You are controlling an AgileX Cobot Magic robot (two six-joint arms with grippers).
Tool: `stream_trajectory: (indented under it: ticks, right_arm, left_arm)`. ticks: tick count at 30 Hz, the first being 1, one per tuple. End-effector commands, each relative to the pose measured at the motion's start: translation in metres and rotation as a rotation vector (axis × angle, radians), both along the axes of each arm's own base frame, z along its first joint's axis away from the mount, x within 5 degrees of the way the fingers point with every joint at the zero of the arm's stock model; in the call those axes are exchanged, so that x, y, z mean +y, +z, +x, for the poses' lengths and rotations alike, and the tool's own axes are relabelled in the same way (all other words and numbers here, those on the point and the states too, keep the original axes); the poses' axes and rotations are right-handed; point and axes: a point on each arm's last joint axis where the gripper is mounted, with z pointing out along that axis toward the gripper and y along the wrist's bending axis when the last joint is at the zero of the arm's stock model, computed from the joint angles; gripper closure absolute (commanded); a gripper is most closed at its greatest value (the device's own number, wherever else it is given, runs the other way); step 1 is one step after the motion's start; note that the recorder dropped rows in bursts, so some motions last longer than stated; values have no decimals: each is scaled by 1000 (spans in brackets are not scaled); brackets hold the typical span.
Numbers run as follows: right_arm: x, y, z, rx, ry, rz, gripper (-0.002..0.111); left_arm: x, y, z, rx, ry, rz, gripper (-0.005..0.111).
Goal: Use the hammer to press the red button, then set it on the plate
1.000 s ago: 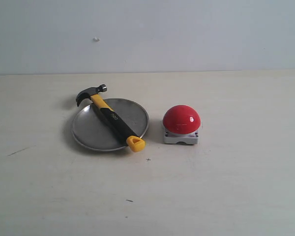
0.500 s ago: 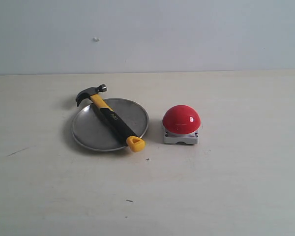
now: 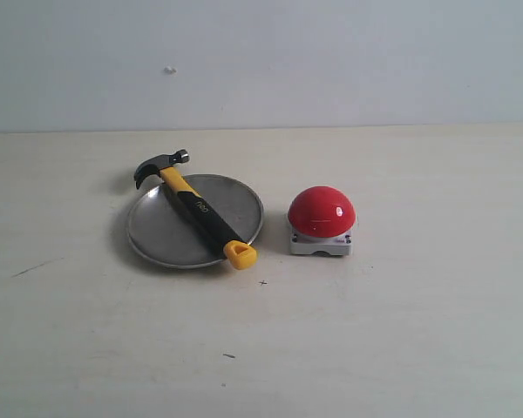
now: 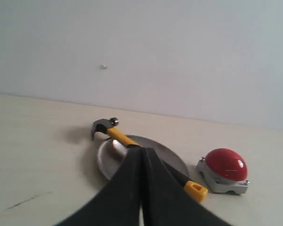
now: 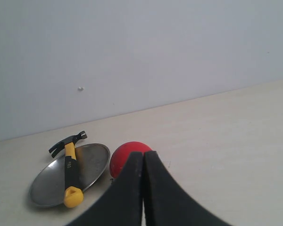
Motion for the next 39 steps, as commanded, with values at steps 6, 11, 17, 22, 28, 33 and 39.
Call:
stream_trajectory:
  ticks: [6, 11, 17, 22, 28, 33, 39]
  right_arm:
    - [0, -1, 0, -5, 8, -9, 108]
    - [0, -1, 0, -5, 8, -9, 108]
    - [1, -1, -1, -6, 14, -8, 108]
    - [1, -1, -1, -6, 14, -8, 108]
    - [1, -1, -1, -6, 12, -9, 108]
    - [1, -1, -1, -6, 12, -9, 108]
    - [-2, -1, 0, -14, -10, -93, 108]
  left_arm:
    - [15, -2, -17, -31, 130, -35, 107]
    - [16, -2, -18, -35, 136, -28, 107]
    - [15, -3, -18, -9, 122, -102, 107]
    - [13, -3, -19, -15, 110, -76, 107]
    - [13, -3, -19, -15, 110, -76, 107]
    - [13, -3, -19, -15, 110, -76, 107]
    - [13, -3, -19, -15, 110, -76, 107]
